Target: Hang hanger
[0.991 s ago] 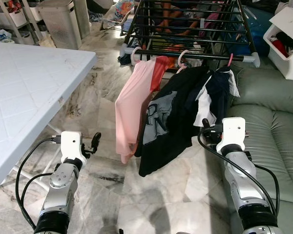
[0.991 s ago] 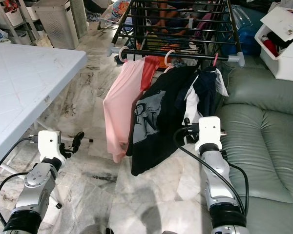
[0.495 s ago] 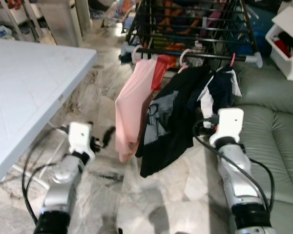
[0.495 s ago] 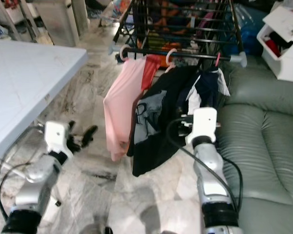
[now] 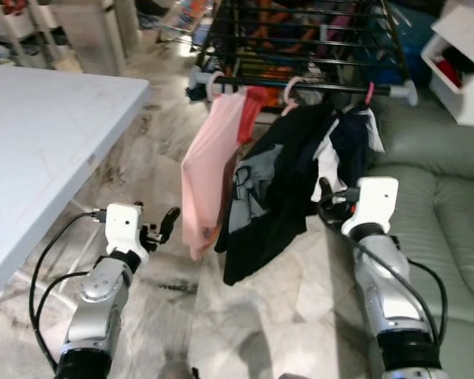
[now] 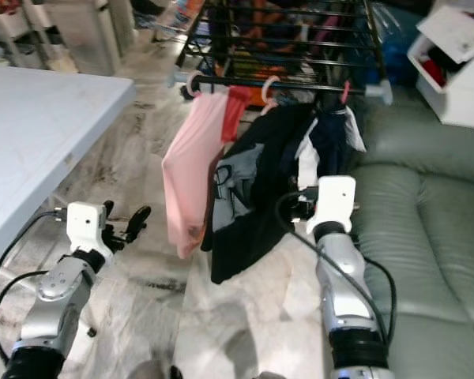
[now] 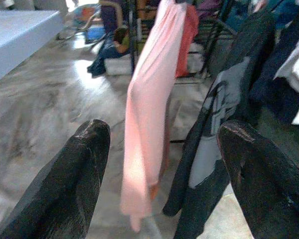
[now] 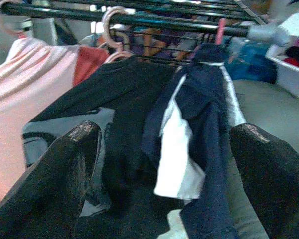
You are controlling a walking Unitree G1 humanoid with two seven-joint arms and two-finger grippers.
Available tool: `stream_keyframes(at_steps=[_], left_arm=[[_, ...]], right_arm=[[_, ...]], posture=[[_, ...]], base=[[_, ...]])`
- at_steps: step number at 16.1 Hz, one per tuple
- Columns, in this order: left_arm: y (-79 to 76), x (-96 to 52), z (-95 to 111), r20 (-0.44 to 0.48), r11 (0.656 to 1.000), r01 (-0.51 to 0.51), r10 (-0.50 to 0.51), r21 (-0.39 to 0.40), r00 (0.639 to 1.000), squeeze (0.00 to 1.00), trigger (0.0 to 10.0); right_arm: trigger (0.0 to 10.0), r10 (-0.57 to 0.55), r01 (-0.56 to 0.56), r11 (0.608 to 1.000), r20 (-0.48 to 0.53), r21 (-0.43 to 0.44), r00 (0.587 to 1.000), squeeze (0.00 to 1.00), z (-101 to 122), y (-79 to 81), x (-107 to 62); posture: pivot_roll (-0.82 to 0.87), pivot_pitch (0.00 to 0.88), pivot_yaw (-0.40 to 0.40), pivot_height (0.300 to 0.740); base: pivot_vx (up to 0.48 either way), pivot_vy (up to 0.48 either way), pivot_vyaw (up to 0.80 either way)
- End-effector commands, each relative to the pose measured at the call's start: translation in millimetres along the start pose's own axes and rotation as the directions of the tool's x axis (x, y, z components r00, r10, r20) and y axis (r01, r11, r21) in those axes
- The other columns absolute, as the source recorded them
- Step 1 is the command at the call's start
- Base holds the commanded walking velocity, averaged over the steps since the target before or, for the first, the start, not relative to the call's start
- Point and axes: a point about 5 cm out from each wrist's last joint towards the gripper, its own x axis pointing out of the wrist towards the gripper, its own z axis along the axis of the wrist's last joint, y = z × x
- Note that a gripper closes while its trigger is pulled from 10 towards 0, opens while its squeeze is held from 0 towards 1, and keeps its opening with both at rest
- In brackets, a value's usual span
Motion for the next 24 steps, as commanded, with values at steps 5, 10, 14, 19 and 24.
stream_keyframes(at_steps=[5, 10, 14, 19, 24], left_arm=[[0.5, 6.9, 12, 0.035, 1.000, -0.006, 0.005, 0.016, 0.999, 0.00, 10.0], [-0.9, 7.4, 15, 0.053, 0.999, -0.019, 0.017, 0.028, 0.998, 0.00, 10.0], [-3.5, 6.9, 17, 0.060, 1.000, 0.012, -0.013, 0.012, 0.998, 0.00, 10.0], [-3.9, 5.1, 20, 0.078, 0.999, 0.033, -0.032, -0.005, 0.996, 0.00, 10.0], [-6.2, 4.8, 19, 0.073, 0.999, 0.042, -0.041, -0.022, 0.996, 0.00, 10.0]], right_arm=[[10.0, 0.001, -0.002, 1.000, 0.039, 0.009, 0.999, 0.00, 10, 1.7, 4.0], [10.0, 0.002, -0.002, 1.000, 0.040, 0.005, 0.999, 0.00, 10, 1.4, 3.5], [10.0, 0.006, -0.006, 1.000, 0.045, 0.008, 0.999, 0.00, 11, 1.7, 3.0], [10.0, 0.020, -0.020, 1.000, 0.063, -0.005, 0.998, 0.00, 14, 2.1, 1.3], [10.0, 0.014, -0.013, 1.000, 0.060, -0.004, 0.998, 0.00, 13, 1.3, 1.6]], posture=[[0.02, 0.000, 0.010, 0.740], [0.03, 0.000, 0.012, 0.740], [0.02, 0.000, 0.015, 0.740], [0.02, 0.000, 0.017, 0.740], [0.02, 0.000, 0.018, 0.740]], base=[[0.000, 0.477, -0.10], [0.000, 0.379, 0.00], [0.000, 0.000, 0.00], [0.435, 0.000, 0.30], [0.459, 0.000, 0.00]])
